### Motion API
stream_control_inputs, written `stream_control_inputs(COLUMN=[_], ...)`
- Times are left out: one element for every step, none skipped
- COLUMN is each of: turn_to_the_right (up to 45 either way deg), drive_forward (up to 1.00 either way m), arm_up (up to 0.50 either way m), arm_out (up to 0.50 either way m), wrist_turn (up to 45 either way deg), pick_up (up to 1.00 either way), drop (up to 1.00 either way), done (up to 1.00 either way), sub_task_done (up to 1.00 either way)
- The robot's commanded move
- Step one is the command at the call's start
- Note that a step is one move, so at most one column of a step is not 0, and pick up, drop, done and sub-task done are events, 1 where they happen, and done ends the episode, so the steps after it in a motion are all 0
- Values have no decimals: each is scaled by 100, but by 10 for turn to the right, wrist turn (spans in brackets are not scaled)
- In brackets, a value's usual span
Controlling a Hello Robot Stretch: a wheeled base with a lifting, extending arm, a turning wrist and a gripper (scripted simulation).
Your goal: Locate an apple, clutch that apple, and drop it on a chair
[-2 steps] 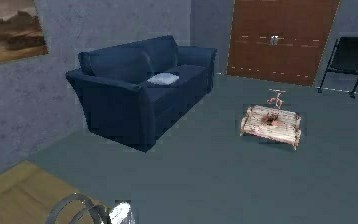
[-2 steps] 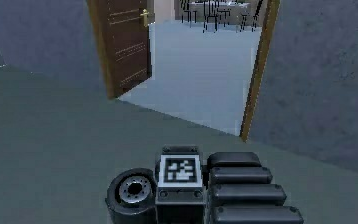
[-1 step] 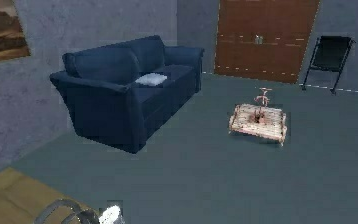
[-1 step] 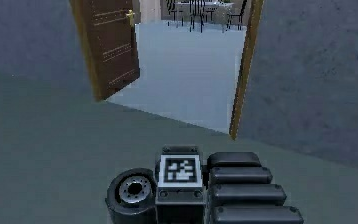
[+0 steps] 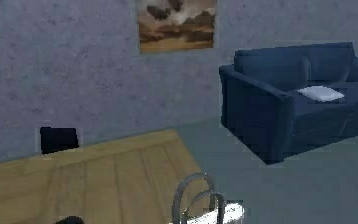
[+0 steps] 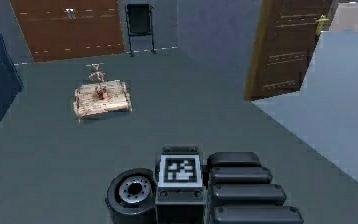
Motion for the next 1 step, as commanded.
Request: stream_control_inputs(turn_to_the_right=[-450], drive_forward=[0], arm_up=[0], arm_out=[0], wrist_turn=[0], pick_up=[0], drop=[0], done=[0], sub_task_done=[0])
